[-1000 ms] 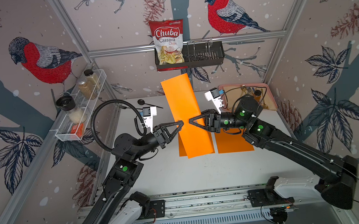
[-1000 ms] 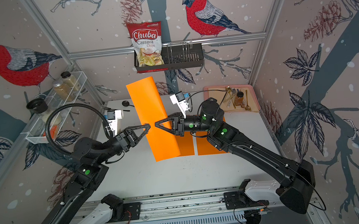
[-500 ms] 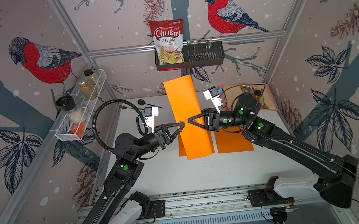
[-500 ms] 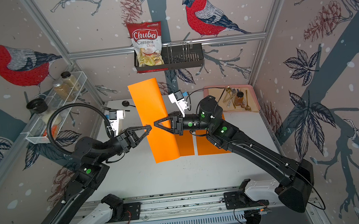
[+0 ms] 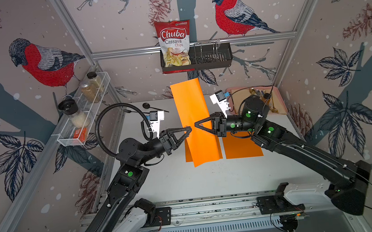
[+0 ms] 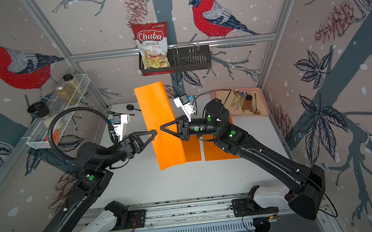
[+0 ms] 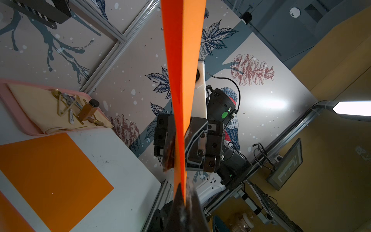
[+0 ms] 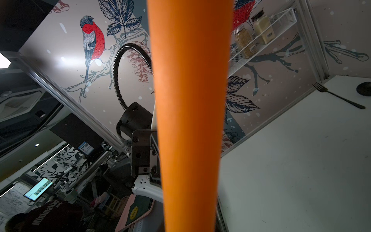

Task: Fold the rectangular paper in half along the long edge
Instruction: Fold the paper.

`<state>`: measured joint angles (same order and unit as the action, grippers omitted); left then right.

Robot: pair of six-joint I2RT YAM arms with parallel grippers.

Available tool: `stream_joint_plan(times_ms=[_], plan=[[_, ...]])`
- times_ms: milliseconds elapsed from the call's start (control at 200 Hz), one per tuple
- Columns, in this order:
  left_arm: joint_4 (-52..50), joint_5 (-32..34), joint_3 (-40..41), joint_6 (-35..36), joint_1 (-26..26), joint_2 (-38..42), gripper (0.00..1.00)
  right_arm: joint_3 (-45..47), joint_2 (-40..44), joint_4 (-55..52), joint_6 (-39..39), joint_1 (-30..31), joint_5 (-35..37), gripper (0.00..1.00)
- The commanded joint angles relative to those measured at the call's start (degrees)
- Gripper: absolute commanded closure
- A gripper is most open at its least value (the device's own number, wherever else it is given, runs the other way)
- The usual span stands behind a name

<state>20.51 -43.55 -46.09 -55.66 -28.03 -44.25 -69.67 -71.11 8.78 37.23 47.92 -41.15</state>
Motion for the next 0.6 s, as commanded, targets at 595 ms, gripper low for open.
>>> stream_joint_plan(times_ms=[595], plan=[[1.72,-0.96,-0.29,-0.06,-0.09,0.74,1.00,1.45,2.73,3.87,2.31,-2.83,-2.89,0.95]])
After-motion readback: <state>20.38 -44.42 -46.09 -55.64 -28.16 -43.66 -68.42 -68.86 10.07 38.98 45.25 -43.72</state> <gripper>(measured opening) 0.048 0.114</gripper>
